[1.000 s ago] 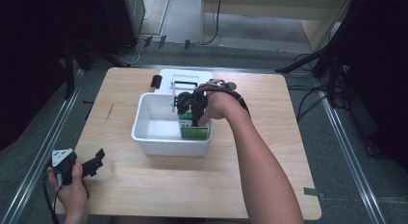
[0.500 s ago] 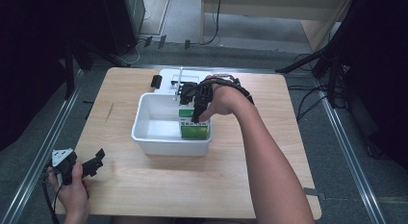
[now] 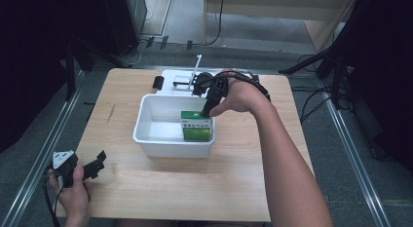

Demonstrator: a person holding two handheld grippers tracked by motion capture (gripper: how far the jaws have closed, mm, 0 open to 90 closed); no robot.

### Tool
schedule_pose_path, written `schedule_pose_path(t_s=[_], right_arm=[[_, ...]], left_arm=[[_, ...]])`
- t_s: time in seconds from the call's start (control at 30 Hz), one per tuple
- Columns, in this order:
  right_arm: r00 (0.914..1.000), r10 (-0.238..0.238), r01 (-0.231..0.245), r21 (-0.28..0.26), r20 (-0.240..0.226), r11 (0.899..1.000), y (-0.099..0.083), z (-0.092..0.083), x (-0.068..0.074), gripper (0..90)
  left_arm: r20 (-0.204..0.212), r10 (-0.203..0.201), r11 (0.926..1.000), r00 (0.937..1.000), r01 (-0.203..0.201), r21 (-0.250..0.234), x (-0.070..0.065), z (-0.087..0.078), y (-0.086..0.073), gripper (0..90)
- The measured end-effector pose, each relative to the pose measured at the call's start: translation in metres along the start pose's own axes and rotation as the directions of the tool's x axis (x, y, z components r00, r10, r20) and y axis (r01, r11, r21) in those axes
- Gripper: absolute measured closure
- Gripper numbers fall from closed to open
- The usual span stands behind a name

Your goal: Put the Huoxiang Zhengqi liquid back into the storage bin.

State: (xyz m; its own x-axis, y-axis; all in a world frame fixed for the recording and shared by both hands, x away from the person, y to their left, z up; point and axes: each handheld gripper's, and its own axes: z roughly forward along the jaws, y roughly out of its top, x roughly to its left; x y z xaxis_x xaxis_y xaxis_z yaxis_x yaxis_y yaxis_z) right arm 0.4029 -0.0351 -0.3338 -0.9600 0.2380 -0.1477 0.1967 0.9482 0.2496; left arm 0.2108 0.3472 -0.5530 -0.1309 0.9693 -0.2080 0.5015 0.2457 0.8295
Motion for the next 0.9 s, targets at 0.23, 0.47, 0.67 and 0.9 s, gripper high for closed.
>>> schedule_pose_path(t_s=[0.23,0.47,0.67,0.9], right_arm=[[0.9995,0.031,-0.031,-0.015,0.008,0.999,-0.014,-0.009,-0.005,36.8],[0.9954,0.096,-0.095,-0.033,0.009,0.995,-0.037,-0.012,-0.013,35.4],[0.9829,0.184,-0.184,-0.055,0.007,0.981,-0.060,-0.012,-0.019,33.9],[0.9553,0.296,-0.293,-0.109,0.008,0.950,-0.093,-0.006,-0.025,32.8]], left_arm=[[0.000,0.000,1.0000,1.0000,0.000,-0.002,0.000,0.000,0.000,0.0],[0.000,0.002,1.0000,1.0000,-0.002,0.000,0.000,0.000,0.000,0.0],[-0.001,0.002,1.0000,1.0000,-0.002,0.000,0.000,0.000,0.000,0.0],[0.000,0.004,1.0000,1.0000,-0.004,0.000,0.000,0.000,0.000,0.0]])
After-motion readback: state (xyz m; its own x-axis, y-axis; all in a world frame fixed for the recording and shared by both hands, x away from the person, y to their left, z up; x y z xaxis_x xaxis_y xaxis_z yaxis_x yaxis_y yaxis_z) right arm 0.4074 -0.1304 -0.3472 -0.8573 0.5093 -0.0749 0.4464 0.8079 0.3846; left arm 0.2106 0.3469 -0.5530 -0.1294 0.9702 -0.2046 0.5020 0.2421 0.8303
